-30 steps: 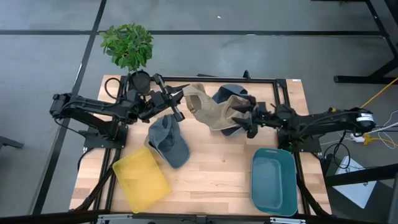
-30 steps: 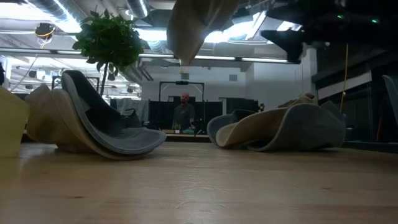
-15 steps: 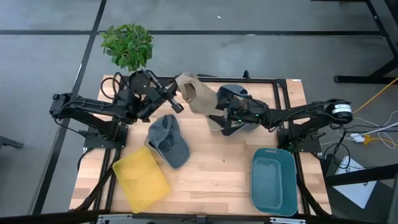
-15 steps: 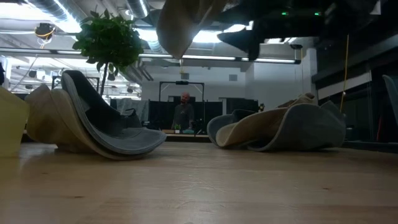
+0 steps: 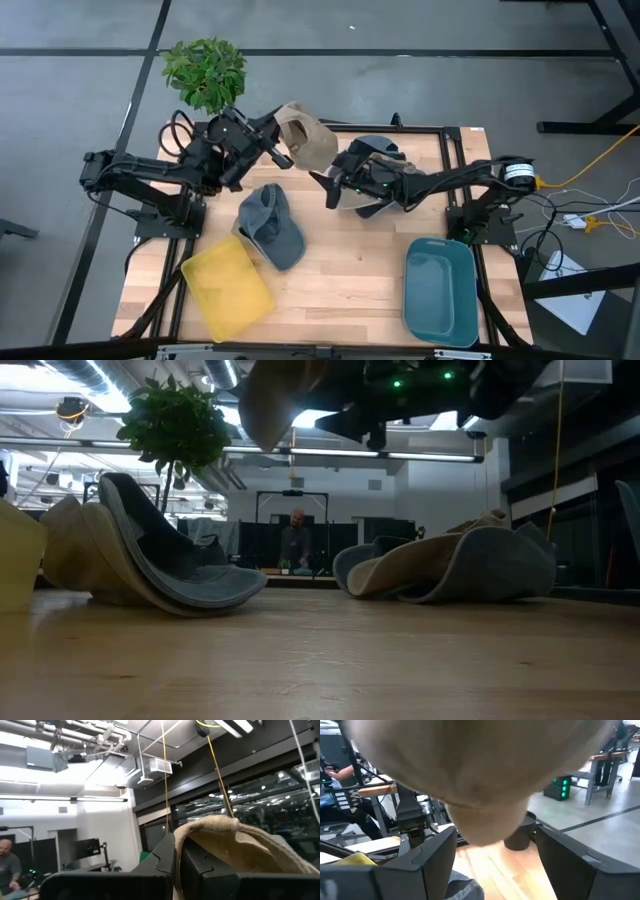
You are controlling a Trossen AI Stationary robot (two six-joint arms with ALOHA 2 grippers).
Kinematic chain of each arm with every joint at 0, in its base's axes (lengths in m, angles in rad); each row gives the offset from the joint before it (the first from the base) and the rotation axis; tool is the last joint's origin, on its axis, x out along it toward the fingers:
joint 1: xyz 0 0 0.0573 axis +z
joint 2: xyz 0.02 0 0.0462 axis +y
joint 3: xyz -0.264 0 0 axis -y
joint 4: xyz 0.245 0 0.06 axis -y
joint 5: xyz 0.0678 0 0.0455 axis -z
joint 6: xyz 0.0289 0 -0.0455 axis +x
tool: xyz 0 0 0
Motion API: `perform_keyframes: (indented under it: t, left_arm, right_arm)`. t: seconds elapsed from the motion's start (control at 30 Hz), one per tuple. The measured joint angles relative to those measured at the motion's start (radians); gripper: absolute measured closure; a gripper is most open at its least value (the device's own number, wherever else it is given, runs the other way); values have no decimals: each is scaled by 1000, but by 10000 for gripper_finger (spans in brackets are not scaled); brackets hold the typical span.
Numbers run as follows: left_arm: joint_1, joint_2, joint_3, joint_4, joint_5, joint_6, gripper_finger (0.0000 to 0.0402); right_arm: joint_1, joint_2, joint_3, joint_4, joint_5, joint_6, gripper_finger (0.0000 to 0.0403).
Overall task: Pick & Place hat
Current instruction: Put the middle brown cap into the blue bin
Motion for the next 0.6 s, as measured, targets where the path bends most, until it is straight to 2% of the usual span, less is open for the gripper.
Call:
perform_keyframes:
  t: [0.23, 0.4, 0.5, 0.6]
  left_arm:
    - [22, 0, 0, 0, 11, -19, 394]
    - [21, 0, 0, -3, 11, 3, 396]
    - [21, 0, 0, -3, 10, 23, 396]
    - [19, 0, 0, -3, 1, 34, 392]
  right_arm:
    - [0, 39, 53, 0, 8, -49, 134]
    - [0, 39, 56, 1, 95, -77, 137]
    - [-3, 39, 56, 2, 145, -97, 159]
    - [-17, 39, 56, 2, 147, -113, 203]
